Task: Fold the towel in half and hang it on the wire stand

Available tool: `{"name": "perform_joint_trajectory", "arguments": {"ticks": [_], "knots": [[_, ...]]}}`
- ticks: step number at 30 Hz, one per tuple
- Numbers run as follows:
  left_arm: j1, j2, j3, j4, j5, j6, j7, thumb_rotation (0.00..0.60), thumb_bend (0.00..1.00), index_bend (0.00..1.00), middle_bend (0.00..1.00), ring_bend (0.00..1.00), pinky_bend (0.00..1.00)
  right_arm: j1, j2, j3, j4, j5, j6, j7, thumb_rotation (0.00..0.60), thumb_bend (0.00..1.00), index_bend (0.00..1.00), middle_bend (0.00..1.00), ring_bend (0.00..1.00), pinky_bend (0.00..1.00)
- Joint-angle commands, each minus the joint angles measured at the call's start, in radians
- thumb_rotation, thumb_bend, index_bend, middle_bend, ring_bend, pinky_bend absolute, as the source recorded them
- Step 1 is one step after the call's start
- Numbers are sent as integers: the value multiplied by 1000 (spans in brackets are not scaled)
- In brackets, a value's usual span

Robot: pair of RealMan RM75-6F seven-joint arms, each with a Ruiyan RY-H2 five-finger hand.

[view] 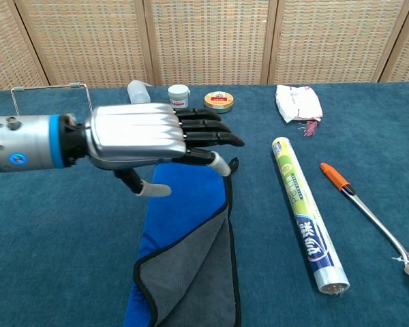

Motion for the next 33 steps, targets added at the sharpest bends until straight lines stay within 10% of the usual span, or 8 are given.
{"name": "perform_joint_trajectory", "arguments": {"ticks": [1,33], "knots": [[36,100,66,-100,31,34,-31,600,349,287,0,0,30,-2,1,-1,-3,-3,5,-1,600,0,0,0,0,0],[152,-75,99,14,97,45,-121,600,348,337,0,0,27,-5,9,0,-5,-2,4,12,600,0,0,0,0,0]]}}
